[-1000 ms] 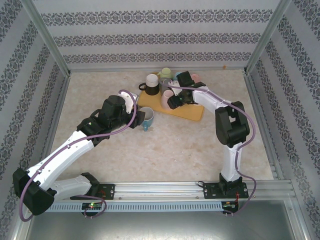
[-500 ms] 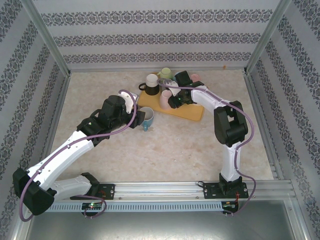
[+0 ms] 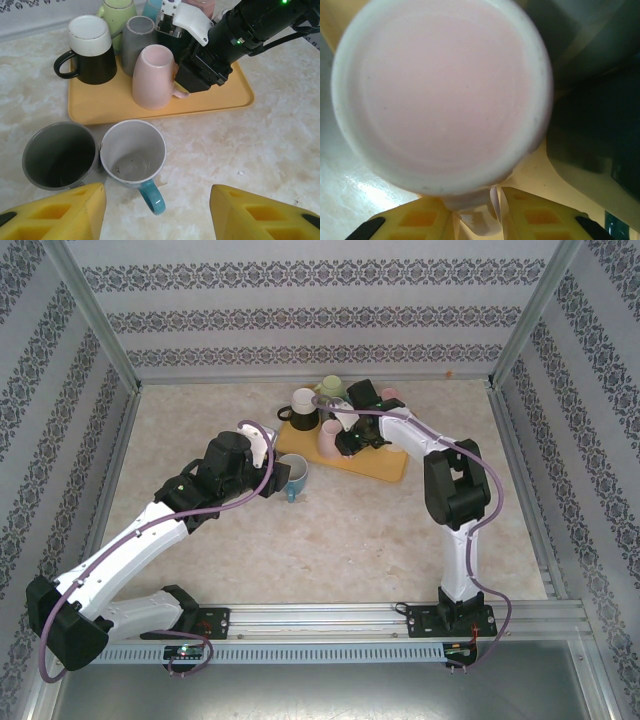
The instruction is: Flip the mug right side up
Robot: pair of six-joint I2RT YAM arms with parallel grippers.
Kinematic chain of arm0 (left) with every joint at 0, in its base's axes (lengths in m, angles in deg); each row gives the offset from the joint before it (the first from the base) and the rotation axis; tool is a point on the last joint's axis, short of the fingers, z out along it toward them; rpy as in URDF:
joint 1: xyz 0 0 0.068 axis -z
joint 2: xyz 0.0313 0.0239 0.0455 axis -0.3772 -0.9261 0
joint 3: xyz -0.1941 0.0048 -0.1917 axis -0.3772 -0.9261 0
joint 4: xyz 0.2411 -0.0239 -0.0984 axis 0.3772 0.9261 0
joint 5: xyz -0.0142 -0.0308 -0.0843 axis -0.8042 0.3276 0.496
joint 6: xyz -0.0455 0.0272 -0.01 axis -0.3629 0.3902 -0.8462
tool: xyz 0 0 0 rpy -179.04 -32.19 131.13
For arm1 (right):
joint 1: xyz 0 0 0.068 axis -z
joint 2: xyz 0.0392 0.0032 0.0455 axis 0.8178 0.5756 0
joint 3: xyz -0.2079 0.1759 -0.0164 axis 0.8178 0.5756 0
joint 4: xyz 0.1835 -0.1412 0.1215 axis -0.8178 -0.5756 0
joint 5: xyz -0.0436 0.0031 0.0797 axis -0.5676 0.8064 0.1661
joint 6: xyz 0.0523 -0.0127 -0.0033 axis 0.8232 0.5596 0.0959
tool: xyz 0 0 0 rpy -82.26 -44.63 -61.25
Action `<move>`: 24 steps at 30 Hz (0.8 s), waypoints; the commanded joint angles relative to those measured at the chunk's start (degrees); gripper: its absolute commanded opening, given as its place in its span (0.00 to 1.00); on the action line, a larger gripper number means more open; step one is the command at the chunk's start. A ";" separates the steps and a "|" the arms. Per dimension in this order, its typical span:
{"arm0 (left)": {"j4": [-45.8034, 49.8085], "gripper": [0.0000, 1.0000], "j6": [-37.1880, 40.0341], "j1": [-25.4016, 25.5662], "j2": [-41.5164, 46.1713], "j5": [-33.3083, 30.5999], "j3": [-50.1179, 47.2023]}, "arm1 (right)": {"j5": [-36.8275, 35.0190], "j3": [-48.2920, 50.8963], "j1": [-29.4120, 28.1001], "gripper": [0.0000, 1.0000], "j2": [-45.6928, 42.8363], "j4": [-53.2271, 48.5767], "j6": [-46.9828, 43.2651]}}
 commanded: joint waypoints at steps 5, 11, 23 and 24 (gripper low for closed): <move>-2.51 0.57 0.42 -0.81 0.38 0.72 -0.17 | 1.15 -3.04 -0.57 0.28 2.74 -2.94 -0.91; -2.68 0.58 0.44 -0.87 0.44 0.71 -0.25 | 1.32 -3.55 -0.83 0.14 2.49 -2.68 -0.76; -2.90 0.57 0.27 -0.85 0.26 0.27 -0.48 | 1.43 0.01 -1.24 0.06 -4.19 0.74 -0.73; -2.94 0.57 0.27 -0.80 0.20 0.31 -0.48 | 1.58 0.55 -1.27 0.05 -5.25 1.19 -0.46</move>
